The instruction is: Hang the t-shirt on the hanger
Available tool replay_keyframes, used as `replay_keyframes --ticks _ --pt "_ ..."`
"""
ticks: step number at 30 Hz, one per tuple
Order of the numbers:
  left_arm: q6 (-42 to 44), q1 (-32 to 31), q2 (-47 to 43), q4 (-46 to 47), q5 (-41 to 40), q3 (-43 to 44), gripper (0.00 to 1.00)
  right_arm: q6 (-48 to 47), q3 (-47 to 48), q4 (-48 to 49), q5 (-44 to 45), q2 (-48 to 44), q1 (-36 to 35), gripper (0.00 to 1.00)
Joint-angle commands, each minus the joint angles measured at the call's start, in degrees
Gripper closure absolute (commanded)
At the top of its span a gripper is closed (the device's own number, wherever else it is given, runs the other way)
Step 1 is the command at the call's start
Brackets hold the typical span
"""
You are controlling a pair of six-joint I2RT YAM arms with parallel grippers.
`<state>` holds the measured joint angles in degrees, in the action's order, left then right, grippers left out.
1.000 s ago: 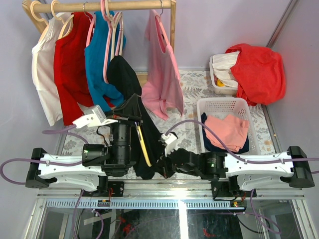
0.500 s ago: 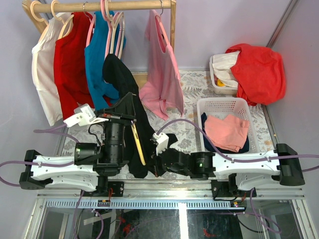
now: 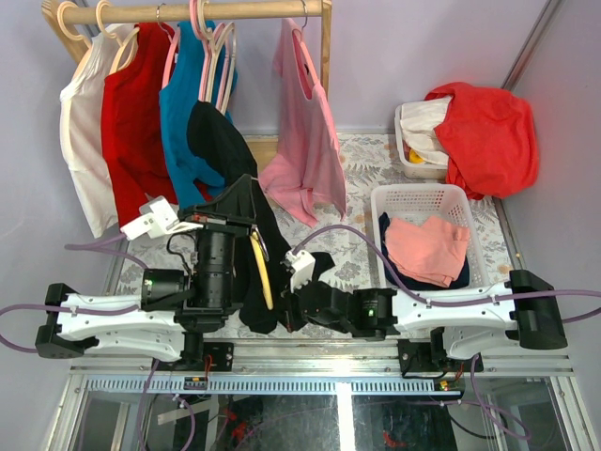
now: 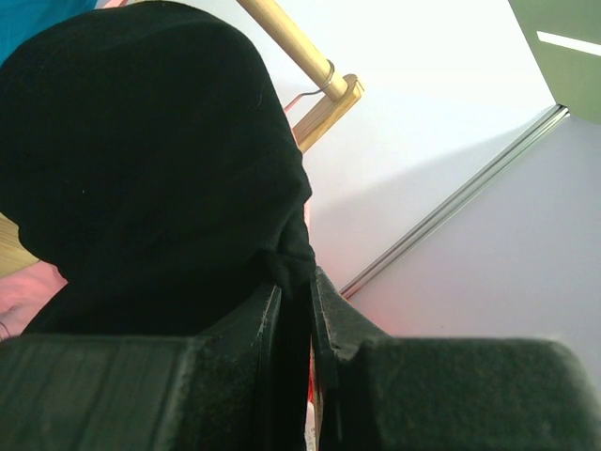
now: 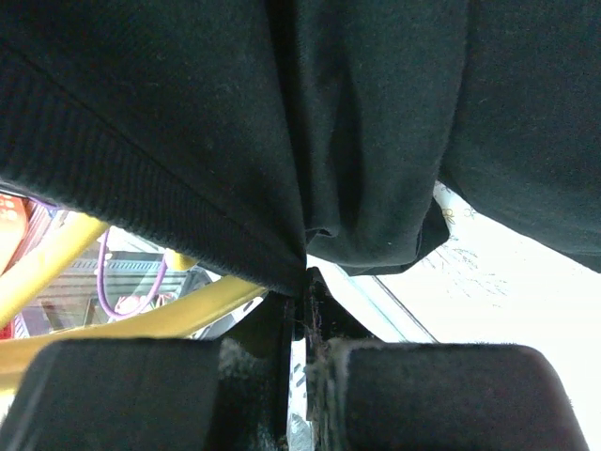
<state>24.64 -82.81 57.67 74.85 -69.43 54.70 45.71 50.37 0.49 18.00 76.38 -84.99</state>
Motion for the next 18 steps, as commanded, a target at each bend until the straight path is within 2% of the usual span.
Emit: replay_keyframes --ticks 1,10,18 --pt "-6.92 1.13 -3.91 11.61 14.54 2.04 1.0 -0.77 -5.24 -18.69 -3.88 4.91 -1.14 1.0" --pt "-10.24 1.37 -4.13 16.44 16.88 -0.65 1.0 -0.71 -8.56 -15.26 -5.02 2.27 -1.19 1.0" --pt "-11.54 2.18 -3.65 16.56 20.82 0.29 1.0 -1.05 -10.11 -13.17 -5.3 0.23 -2.29 1.0"
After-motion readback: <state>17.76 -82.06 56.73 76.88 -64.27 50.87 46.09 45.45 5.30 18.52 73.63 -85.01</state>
